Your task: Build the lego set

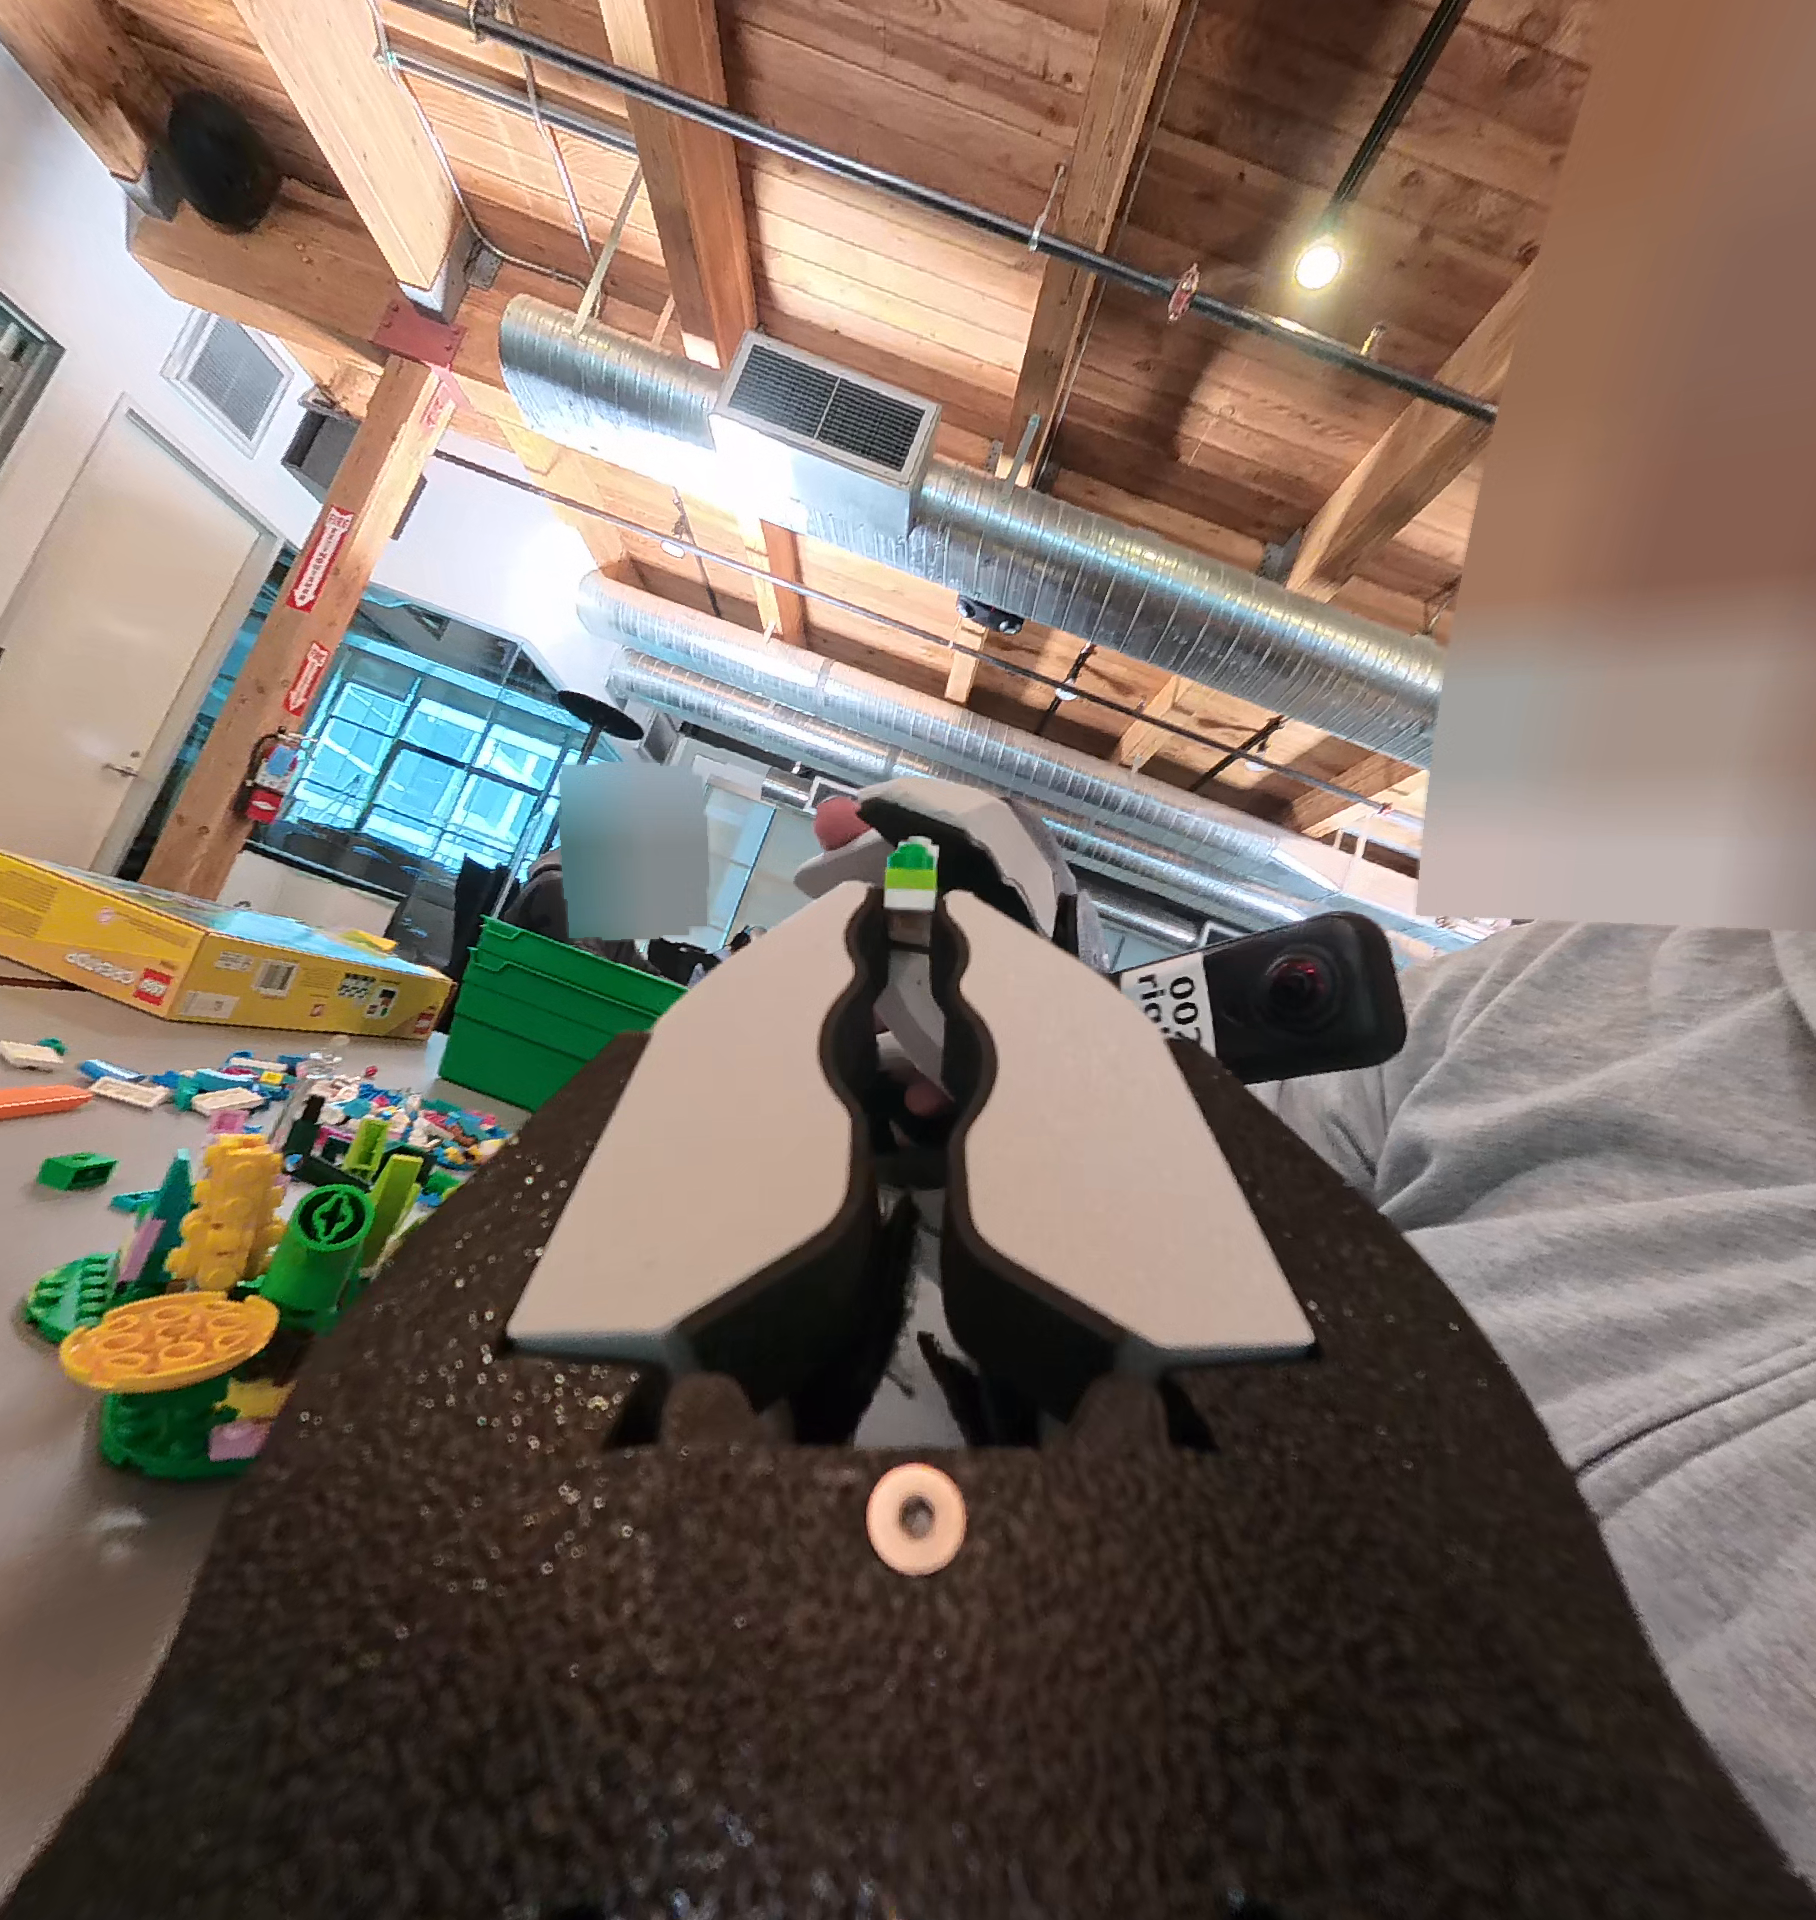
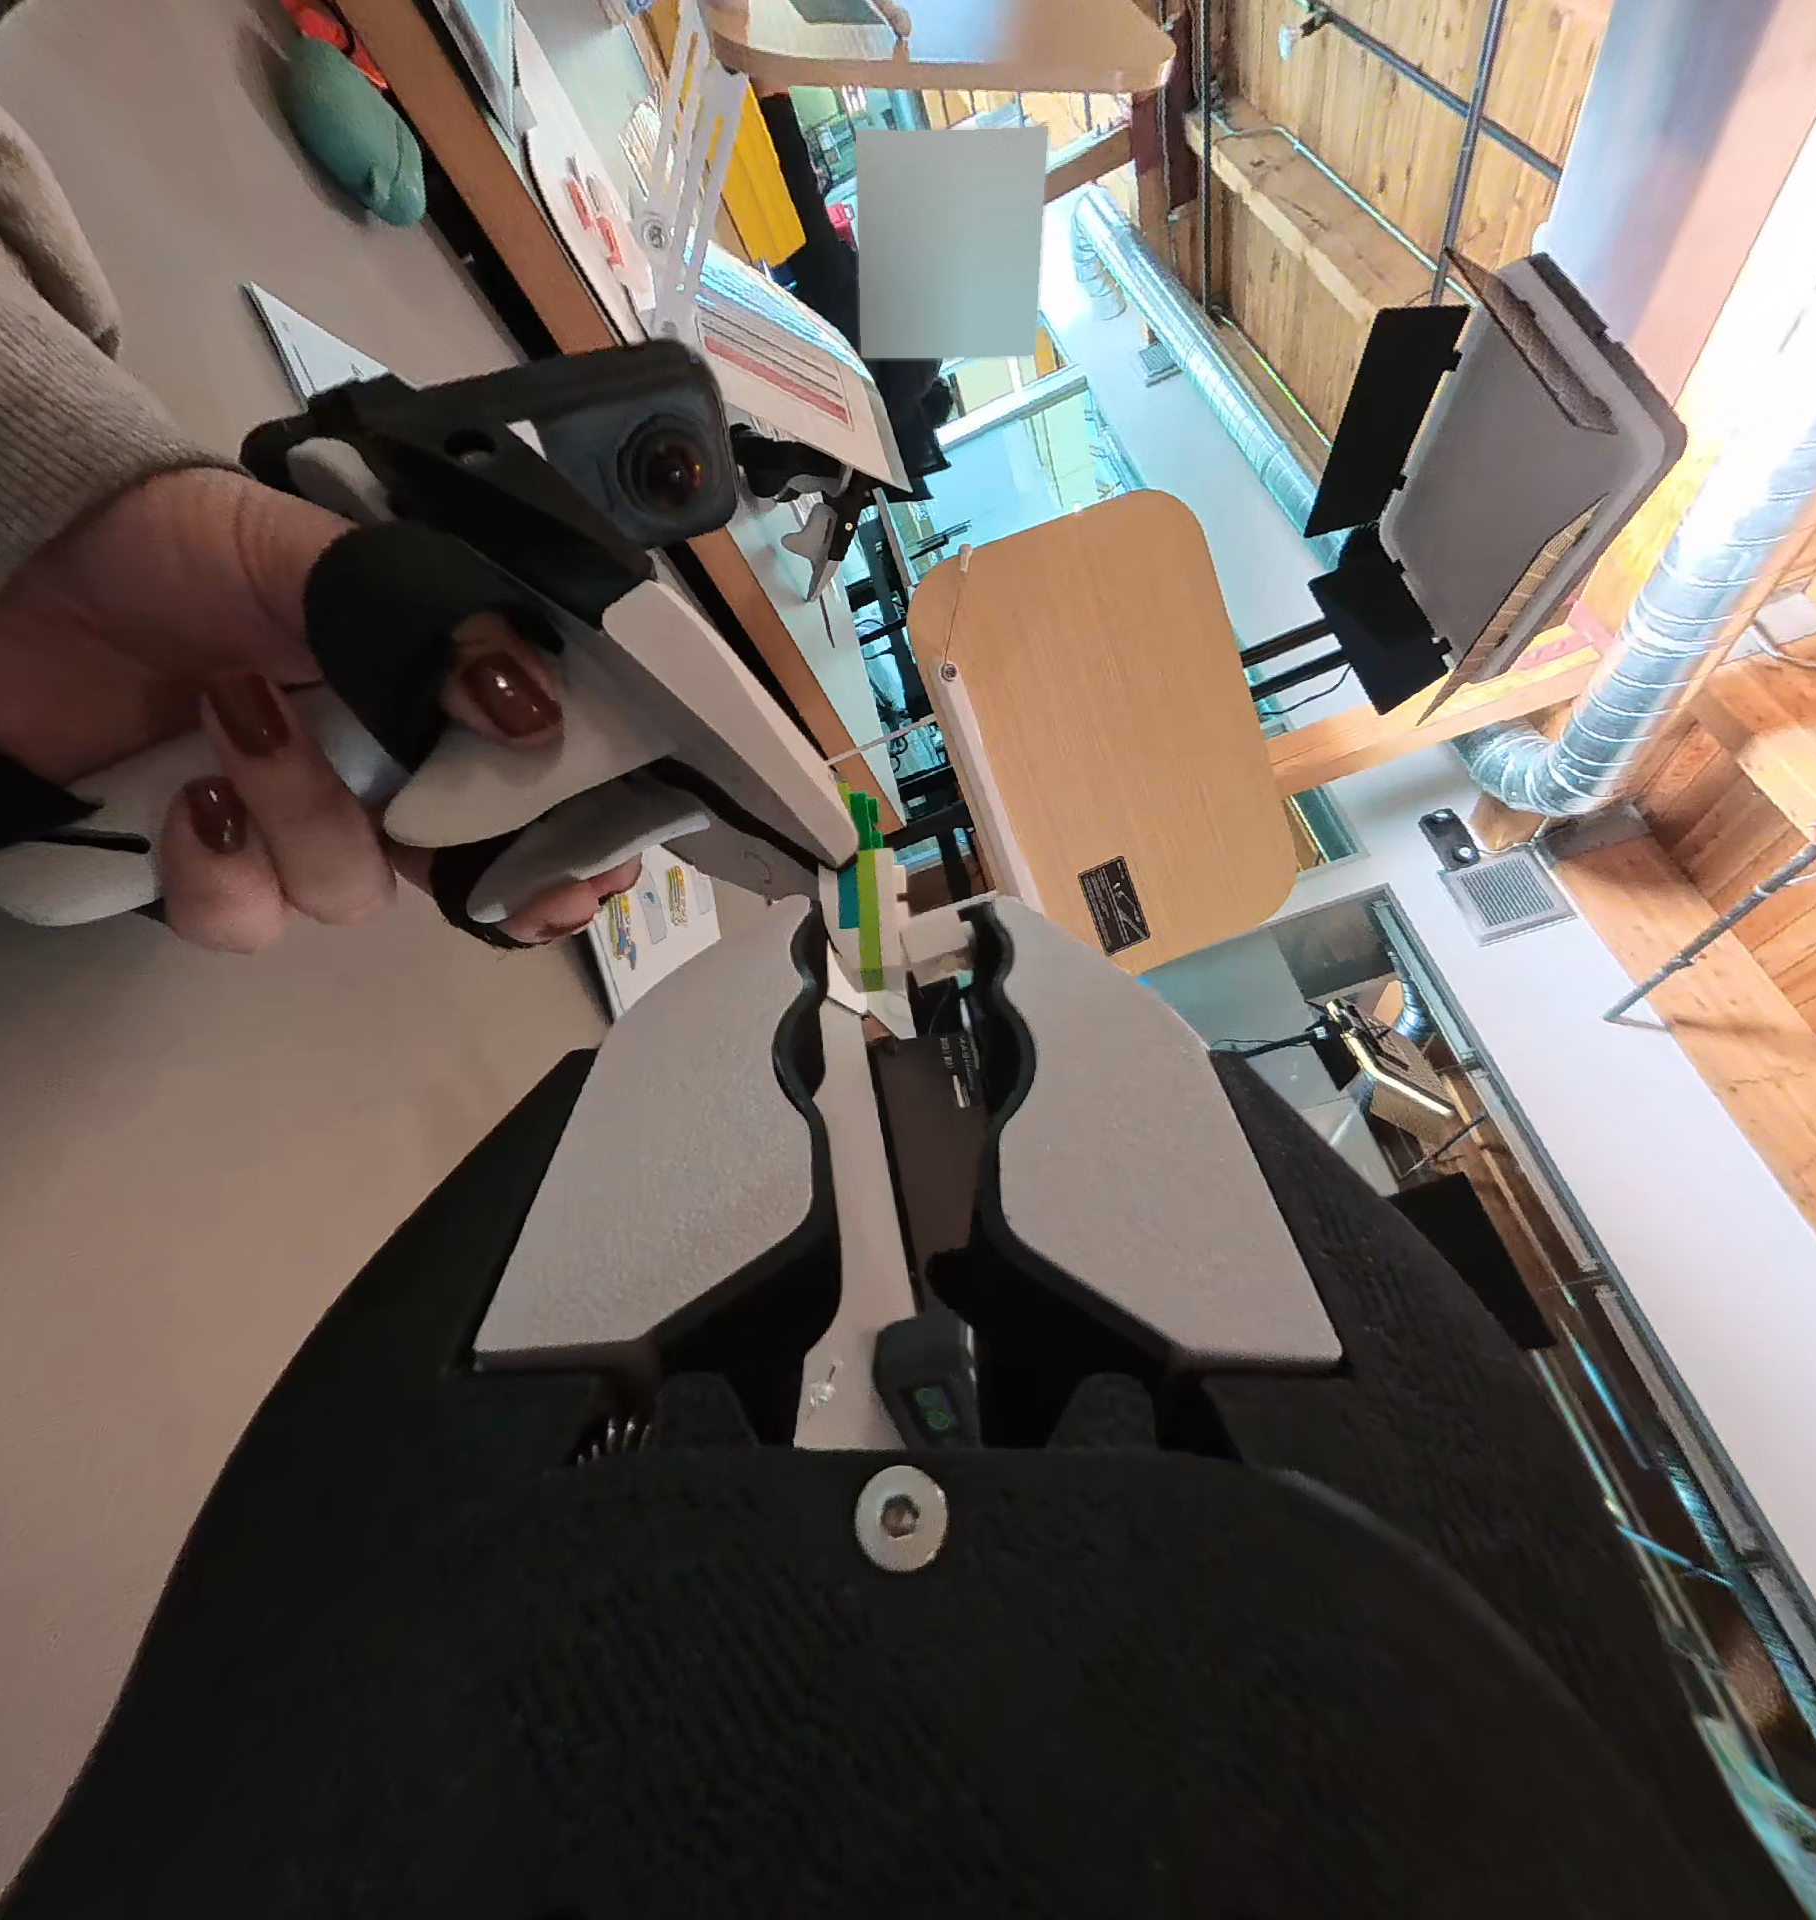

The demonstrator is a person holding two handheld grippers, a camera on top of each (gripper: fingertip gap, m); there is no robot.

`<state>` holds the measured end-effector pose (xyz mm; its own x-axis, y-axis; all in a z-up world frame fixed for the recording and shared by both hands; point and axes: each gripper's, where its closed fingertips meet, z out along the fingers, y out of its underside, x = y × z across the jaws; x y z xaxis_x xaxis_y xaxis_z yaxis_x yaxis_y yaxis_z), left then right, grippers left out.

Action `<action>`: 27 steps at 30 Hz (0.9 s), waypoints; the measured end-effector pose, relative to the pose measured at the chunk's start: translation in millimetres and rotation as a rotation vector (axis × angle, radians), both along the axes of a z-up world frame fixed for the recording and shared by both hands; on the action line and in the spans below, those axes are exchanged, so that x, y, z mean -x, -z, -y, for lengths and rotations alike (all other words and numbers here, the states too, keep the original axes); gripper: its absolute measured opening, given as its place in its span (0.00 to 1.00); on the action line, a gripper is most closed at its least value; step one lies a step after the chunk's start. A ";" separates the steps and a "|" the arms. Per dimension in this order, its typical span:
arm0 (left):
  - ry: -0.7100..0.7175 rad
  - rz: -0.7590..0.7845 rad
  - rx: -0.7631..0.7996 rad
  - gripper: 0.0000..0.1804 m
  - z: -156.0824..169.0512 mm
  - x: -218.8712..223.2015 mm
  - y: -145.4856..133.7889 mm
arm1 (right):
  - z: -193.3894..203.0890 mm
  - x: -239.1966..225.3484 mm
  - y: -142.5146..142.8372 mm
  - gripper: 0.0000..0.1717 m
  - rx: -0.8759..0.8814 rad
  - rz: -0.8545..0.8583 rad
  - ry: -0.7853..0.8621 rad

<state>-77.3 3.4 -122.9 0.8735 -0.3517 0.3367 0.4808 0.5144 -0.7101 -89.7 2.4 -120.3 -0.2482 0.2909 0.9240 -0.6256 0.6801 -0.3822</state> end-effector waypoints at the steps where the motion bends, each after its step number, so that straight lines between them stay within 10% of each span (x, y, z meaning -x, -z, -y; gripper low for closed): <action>1: 0.010 0.006 -0.007 0.04 0.4 -0.5 -0.5 | 0.4 -0.4 0.1 0.15 0.007 0.009 -0.004; 20: 0.134 0.054 0.160 0.16 -12.8 -1.1 14.5 | -2.1 -1.0 10.5 0.15 -0.062 0.141 -0.058; 27: 0.132 0.000 0.180 0.04 -13.3 -5.5 15.3 | -1.1 -2.2 18.8 0.15 -0.119 0.149 -0.073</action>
